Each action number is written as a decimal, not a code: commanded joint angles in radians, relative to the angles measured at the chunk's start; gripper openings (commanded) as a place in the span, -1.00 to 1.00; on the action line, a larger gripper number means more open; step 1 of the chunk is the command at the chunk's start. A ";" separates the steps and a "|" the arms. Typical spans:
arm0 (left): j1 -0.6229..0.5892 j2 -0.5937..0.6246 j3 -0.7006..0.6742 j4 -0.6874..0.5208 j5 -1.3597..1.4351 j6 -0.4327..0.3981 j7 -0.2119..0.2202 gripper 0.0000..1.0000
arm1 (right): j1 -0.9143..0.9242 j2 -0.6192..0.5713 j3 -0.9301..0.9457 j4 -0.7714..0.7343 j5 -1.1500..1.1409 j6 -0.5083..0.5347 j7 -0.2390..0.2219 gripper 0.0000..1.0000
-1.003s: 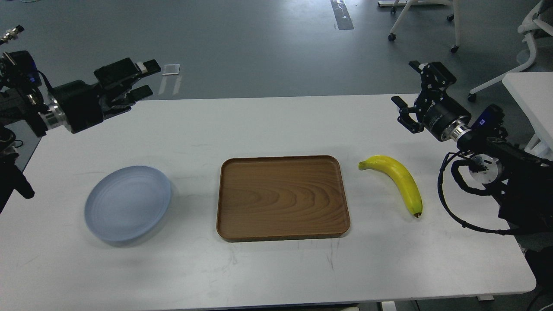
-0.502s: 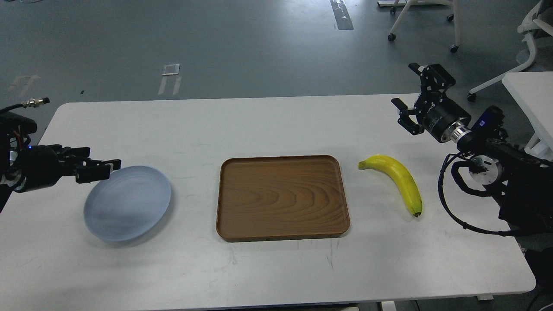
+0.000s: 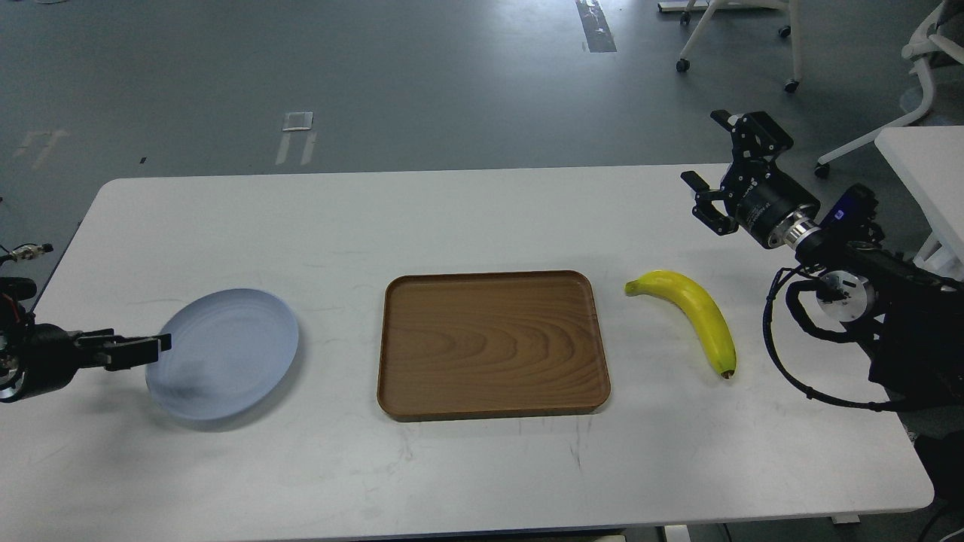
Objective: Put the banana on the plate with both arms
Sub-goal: 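Grasp the pale blue plate's rim with the left gripper, then lift the plate and carry it onto the wooden tray with the left gripper, then release the plate on the tray and raise the left gripper away, then lower the right gripper onto the yellow banana and grasp it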
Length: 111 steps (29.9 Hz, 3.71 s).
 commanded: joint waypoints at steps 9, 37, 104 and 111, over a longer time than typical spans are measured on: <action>0.023 -0.070 0.000 0.089 -0.016 -0.002 0.000 0.58 | -0.003 0.001 0.000 0.000 -0.002 0.000 0.000 1.00; -0.115 -0.013 -0.002 -0.044 -0.042 0.001 0.000 -1.00 | -0.003 0.000 -0.012 0.001 -0.002 0.000 0.000 1.00; -0.534 -0.537 0.158 0.229 -1.340 -0.253 0.000 0.96 | 0.290 -0.127 -0.308 0.139 -0.381 0.000 0.000 1.00; -0.439 -0.420 -0.001 0.195 -1.404 -0.253 0.000 0.96 | 0.411 -0.153 -0.434 0.231 -0.771 0.000 0.000 1.00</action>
